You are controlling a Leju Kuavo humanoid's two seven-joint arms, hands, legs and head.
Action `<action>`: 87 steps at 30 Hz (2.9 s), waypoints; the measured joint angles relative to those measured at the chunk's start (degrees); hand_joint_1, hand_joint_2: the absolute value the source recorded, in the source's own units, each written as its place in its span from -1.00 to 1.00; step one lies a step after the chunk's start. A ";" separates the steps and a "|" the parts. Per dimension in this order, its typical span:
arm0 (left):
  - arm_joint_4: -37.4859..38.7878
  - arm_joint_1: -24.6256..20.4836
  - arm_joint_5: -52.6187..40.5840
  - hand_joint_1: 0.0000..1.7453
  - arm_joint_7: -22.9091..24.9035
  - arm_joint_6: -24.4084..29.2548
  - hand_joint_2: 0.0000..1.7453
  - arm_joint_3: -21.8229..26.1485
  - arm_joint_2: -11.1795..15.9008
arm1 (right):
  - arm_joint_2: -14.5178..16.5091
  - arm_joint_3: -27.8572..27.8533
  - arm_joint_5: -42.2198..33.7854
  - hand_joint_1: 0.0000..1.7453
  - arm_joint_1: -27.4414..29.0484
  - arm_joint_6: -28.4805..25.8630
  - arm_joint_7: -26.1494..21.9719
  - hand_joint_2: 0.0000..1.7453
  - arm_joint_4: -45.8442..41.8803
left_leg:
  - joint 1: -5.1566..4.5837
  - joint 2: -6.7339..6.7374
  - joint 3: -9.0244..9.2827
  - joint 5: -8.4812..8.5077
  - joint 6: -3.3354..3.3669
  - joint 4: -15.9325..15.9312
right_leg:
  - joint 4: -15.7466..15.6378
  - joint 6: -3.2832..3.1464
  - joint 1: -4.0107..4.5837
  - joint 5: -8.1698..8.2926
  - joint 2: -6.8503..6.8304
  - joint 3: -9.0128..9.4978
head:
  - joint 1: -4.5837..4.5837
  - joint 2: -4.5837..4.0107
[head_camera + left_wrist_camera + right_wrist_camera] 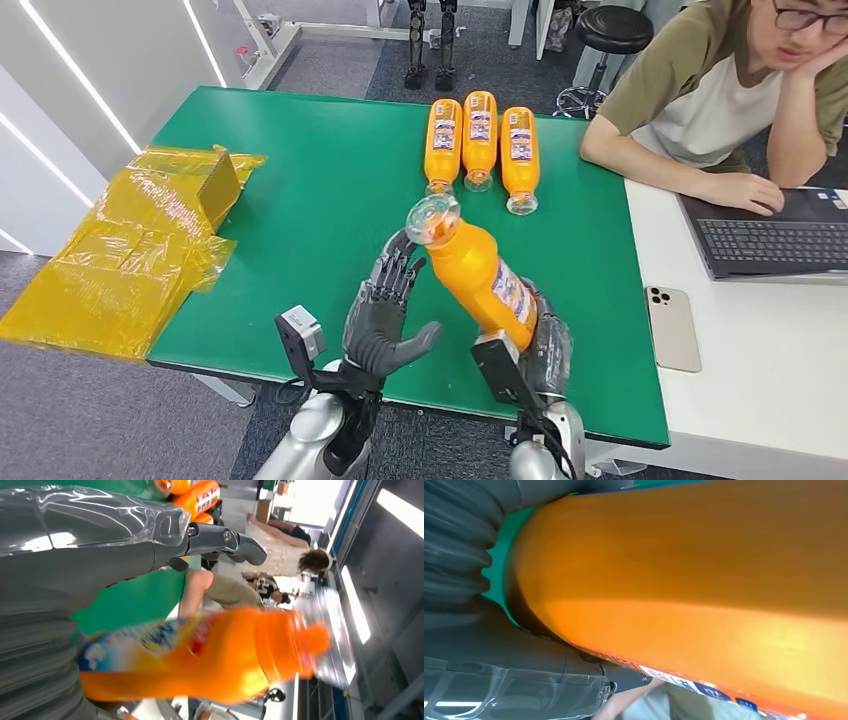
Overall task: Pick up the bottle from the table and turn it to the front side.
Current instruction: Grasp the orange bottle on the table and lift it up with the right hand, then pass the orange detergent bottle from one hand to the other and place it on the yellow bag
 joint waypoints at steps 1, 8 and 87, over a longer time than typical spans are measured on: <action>0.16 -0.11 0.05 -1.00 -0.02 -0.15 1.00 -0.37 0.01 | -0.19 0.91 0.77 1.00 0.17 0.74 1.01 1.00 0.02 | 0.00 0.00 0.00 0.00 0.00 0.00 | 0.00 0.00 0.00 0.00 0.00 0.00 | -0.01 0.00; 1.16 -0.38 0.46 -1.00 -0.60 -0.63 1.00 -0.88 0.02 | -1.60 4.78 7.47 1.00 1.20 9.91 6.52 1.00 -0.42 | 0.00 0.01 0.00 0.00 0.00 0.00 | 0.00 0.00 0.00 0.00 0.01 -0.01 | 0.01 0.00; 40.10 -36.21 -87.13 1.00 21.74 20.89 1.00 1.96 30.16 | 3.88 0.17 -8.44 -1.00 18.08 -1.22 -22.52 1.00 -38.68 | 0.05 0.09 -0.09 0.18 -0.21 -0.07 | 0.22 -0.19 0.06 0.07 0.07 -0.15 | 0.07 0.00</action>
